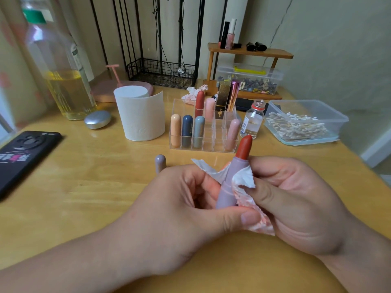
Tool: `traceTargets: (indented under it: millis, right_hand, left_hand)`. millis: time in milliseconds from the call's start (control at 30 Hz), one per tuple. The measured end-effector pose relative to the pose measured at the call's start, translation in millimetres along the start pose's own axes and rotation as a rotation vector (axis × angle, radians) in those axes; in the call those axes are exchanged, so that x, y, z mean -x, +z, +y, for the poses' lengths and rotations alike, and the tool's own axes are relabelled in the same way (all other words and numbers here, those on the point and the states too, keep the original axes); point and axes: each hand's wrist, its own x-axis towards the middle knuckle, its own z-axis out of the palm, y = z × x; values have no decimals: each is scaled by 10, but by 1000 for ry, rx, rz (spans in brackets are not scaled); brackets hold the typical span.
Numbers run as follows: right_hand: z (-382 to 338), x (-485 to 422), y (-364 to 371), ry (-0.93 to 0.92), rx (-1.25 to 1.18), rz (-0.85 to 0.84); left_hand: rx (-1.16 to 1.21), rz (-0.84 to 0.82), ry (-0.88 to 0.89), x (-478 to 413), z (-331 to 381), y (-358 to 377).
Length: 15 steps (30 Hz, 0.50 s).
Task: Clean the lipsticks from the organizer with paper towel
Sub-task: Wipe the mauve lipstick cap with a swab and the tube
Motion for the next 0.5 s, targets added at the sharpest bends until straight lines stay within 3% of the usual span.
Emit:
traceTargets:
  millis: [200, 267, 400, 500]
  right_hand:
    - [-49, -9, -15, -7, -114, -108]
    - [-61, 3, -20, -20, -93, -108]
    - [3, 28, -6, -88, -2, 6]
    - [13, 12, 7, -111, 23, 1]
  left_hand:
    - [254, -387, -81, -55, 26, -124]
    - [198, -329, -55, -64, 7, -128]
    - [0, -54, 11, -26, -5, -78]
    - [-14, -11, -23, -13, 6, -69]
